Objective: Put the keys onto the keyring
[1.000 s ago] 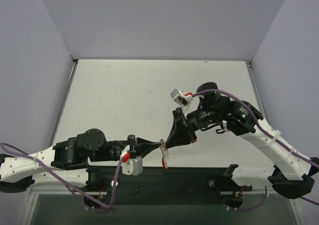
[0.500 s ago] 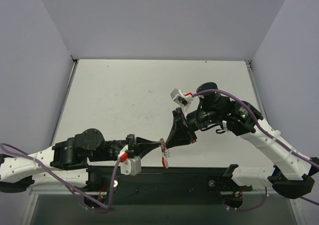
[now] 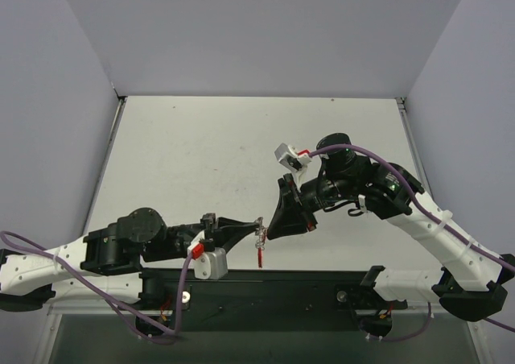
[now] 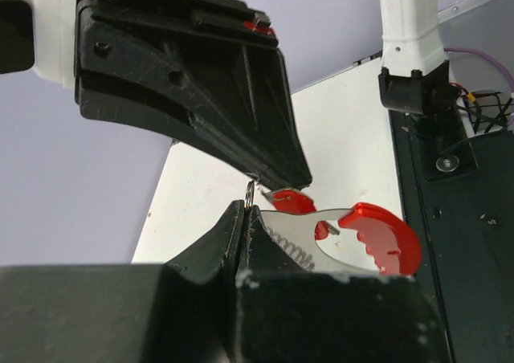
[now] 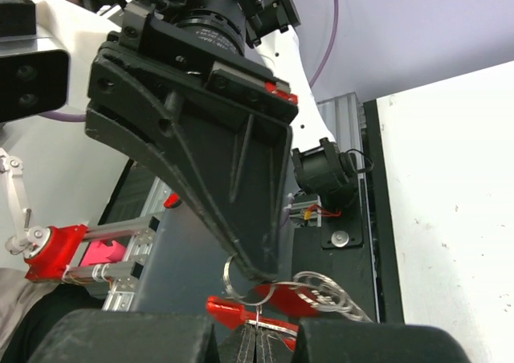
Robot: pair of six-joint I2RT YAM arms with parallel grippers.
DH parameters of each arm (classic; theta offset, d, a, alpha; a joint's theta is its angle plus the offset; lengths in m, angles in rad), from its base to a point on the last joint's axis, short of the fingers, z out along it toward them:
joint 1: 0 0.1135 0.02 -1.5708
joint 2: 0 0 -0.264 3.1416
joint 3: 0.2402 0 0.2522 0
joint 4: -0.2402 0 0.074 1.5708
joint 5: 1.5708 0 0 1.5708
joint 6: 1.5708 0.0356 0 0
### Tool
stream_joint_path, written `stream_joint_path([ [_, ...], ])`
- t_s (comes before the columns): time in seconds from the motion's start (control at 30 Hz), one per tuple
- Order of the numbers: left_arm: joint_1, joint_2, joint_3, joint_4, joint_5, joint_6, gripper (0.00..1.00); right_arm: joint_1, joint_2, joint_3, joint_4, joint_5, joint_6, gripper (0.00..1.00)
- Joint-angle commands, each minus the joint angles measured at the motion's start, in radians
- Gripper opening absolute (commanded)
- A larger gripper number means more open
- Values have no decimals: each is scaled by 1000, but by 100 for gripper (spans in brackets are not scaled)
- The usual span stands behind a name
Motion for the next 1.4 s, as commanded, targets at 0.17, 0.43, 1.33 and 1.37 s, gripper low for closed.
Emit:
stream_joint_path([
  [0.17,0,2,23,50,-40,6,0,17,-4,16,16,-48,-7,0],
  [0.43,2,-41,18,47,-86,-20,0,16,-10,5,16,-38,-10,0],
  [1.33,177,442,-341,810,-210,-293,0,-237,-292,-348,187,225,158,0],
  [1.37,184,452,-338,828,-234,-284,0,-248,-298,-354,185,225,161,0],
])
